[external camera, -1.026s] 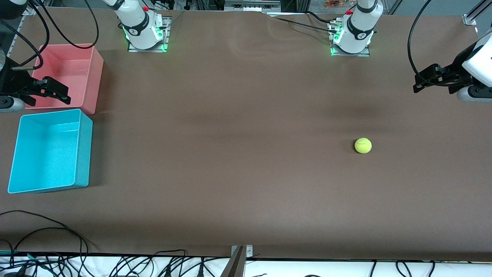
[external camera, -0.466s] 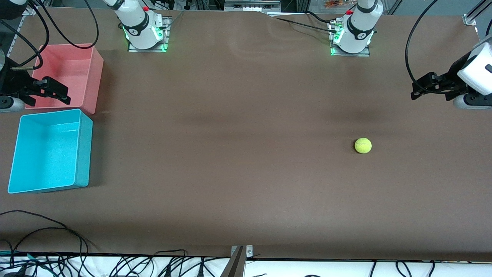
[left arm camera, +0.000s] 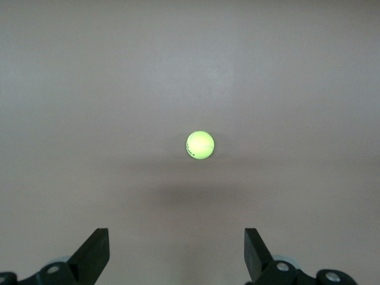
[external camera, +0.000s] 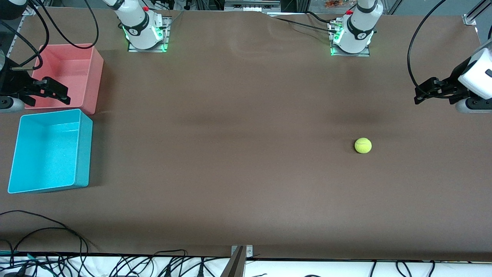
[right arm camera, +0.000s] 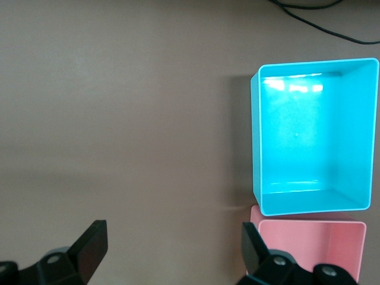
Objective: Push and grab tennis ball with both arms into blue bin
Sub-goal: 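Lower the left gripper down beside the yellow tennis ball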
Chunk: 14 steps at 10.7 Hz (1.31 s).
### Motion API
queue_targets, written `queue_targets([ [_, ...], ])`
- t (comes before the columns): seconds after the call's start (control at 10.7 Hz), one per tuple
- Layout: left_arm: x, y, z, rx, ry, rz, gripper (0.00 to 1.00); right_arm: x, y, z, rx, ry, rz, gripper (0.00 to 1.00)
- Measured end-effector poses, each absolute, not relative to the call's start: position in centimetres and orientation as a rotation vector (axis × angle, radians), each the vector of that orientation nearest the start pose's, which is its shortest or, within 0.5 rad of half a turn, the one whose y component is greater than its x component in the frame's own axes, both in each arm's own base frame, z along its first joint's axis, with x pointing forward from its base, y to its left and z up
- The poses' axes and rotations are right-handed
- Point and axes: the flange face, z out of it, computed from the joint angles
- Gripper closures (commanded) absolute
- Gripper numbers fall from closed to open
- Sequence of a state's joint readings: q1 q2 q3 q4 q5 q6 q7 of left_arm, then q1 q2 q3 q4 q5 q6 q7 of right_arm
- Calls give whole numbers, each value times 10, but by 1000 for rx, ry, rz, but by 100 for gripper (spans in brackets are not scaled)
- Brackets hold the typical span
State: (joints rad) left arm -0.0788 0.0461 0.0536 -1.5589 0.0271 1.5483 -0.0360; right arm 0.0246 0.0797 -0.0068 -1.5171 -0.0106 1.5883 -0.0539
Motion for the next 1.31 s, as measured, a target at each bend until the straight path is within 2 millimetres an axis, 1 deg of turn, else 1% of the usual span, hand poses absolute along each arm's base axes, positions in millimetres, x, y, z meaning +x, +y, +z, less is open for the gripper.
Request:
queue_targets([
  [0.09, 565, -9, 591, -3104, -21, 109, 0, 581, 9, 606, -3150, -113, 16, 0],
  [0.28, 564, 0, 557, -3100, -45, 177, 0, 580, 9, 605, -3150, -112, 18, 0],
  [0.47, 564, 4, 529, -3100, -54, 187, 0, 581, 8, 605, -3151, -110, 20, 0],
  [0.75, 565, 6, 483, -3104, -53, 145, 0, 581, 8, 605, -3151, -111, 19, 0],
  [1.03, 559, 5, 434, -3108, -46, 88, 0, 581, 11, 605, -3150, -117, 19, 0],
  [1.21, 554, 5, 409, -3111, -41, 34, 0, 581, 12, 605, -3150, -121, 20, 0],
  [1.31, 551, 4, 401, -3112, -39, 22, 0, 581, 12, 605, -3150, -121, 21, 0],
])
